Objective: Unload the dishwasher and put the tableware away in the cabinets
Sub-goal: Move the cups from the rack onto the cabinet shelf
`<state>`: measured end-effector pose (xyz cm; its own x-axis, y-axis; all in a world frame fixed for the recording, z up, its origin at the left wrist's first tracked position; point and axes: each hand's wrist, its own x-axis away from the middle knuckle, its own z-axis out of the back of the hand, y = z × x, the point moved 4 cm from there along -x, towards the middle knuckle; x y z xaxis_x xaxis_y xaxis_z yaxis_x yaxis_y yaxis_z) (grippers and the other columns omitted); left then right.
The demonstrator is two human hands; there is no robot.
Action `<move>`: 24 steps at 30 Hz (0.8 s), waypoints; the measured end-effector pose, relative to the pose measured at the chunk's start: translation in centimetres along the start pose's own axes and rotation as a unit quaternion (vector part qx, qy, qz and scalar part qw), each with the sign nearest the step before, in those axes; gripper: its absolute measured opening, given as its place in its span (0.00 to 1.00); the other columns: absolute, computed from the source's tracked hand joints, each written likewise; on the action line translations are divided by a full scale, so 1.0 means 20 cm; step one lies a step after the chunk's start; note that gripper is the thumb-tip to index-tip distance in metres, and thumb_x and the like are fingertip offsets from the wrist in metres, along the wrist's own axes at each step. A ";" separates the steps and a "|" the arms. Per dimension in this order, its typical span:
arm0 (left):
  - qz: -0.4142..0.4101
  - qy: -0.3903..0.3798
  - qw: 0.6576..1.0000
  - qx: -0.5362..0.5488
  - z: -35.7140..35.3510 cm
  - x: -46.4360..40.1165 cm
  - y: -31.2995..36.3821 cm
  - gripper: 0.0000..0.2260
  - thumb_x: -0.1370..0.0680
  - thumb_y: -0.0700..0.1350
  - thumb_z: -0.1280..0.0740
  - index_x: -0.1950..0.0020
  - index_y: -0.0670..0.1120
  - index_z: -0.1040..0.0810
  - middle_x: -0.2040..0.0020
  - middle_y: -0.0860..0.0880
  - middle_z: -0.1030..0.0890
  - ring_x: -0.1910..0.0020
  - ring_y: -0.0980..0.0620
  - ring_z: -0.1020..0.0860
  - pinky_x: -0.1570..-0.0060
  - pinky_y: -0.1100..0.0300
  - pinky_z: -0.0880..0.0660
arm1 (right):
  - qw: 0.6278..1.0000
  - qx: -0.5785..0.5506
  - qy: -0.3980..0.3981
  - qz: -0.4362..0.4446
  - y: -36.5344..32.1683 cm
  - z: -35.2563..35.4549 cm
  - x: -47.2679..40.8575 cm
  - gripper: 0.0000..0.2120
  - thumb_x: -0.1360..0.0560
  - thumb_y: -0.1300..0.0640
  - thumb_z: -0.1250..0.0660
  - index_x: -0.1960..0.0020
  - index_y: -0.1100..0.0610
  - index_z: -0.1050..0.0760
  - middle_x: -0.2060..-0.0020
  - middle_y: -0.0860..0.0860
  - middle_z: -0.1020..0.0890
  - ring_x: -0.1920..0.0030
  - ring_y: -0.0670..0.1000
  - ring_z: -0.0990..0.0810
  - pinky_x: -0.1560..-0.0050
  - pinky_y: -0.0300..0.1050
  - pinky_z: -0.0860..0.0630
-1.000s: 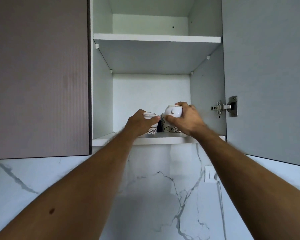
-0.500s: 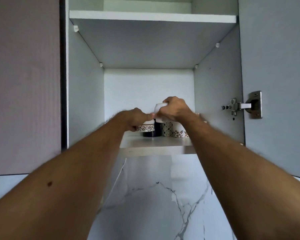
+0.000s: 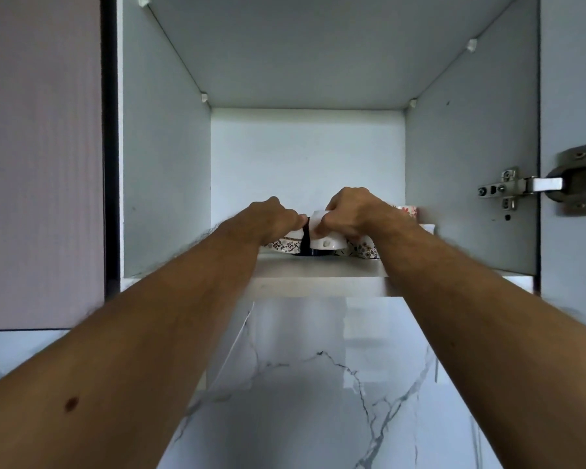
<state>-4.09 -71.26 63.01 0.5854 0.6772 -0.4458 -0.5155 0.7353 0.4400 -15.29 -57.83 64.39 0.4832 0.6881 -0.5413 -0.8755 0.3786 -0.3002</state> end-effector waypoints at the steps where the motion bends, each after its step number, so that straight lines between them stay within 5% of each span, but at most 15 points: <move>1: 0.006 -0.003 1.000 -0.002 -0.01 -0.01 -0.01 0.25 0.29 0.65 0.37 0.48 0.45 0.29 0.55 0.42 0.23 0.57 0.44 0.23 0.60 0.55 0.33 | 1.000 0.008 -0.006 -0.001 0.00 -0.01 0.00 0.20 0.40 0.42 0.25 0.56 0.55 0.20 0.63 0.52 0.19 0.65 0.52 0.20 0.61 0.44 0.20; 10: 0.003 -0.023 1.000 0.010 -0.04 0.00 -0.02 0.20 0.24 0.62 0.37 0.56 0.45 0.30 0.59 0.46 0.26 0.61 0.47 0.27 0.60 0.55 0.34 | 0.997 0.044 -0.062 0.009 0.00 -0.08 0.00 0.19 0.36 0.42 0.23 0.54 0.54 0.20 0.63 0.51 0.17 0.66 0.54 0.15 0.53 0.51 0.17; 15: -0.010 -0.025 0.999 0.040 -0.04 0.01 -0.03 0.25 0.25 0.64 0.37 0.45 0.43 0.25 0.42 0.39 0.21 0.42 0.40 0.22 0.56 0.55 0.32 | 0.998 0.021 -0.059 0.022 -0.01 -0.08 0.01 0.18 0.35 0.46 0.22 0.51 0.55 0.19 0.63 0.53 0.16 0.71 0.53 0.17 0.56 0.49 0.16; 19: -0.034 0.012 0.996 0.080 -0.01 0.05 0.00 0.27 0.24 0.63 0.37 0.38 0.41 0.26 0.42 0.39 0.22 0.44 0.40 0.23 0.59 0.55 0.35 | 0.999 0.011 -0.038 0.024 -0.04 -0.06 0.03 0.17 0.32 0.50 0.28 0.45 0.55 0.18 0.56 0.54 0.15 0.61 0.56 0.15 0.54 0.50 0.16; 22: -0.051 0.053 0.988 0.134 0.02 0.09 0.01 0.24 0.23 0.62 0.36 0.34 0.46 0.30 0.42 0.48 0.27 0.46 0.47 0.27 0.54 0.57 0.35 | 0.998 0.016 -0.052 0.024 -0.03 -0.07 0.04 0.15 0.33 0.53 0.32 0.47 0.52 0.18 0.59 0.52 0.15 0.66 0.53 0.15 0.57 0.49 0.16; 24: -0.071 0.071 0.983 0.155 0.03 0.10 0.01 0.23 0.23 0.63 0.36 0.38 0.48 0.29 0.43 0.50 0.26 0.48 0.49 0.25 0.58 0.57 0.33 | 0.999 0.004 -0.028 0.033 -0.02 -0.05 0.04 0.18 0.32 0.54 0.34 0.43 0.51 0.19 0.50 0.51 0.16 0.56 0.53 0.15 0.50 0.48 0.17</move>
<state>-2.73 -69.72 62.68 0.5339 0.5813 -0.6140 -0.2070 0.7940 0.5716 -14.50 -58.03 63.20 0.4230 0.7456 -0.5149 -0.9059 0.3352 -0.2588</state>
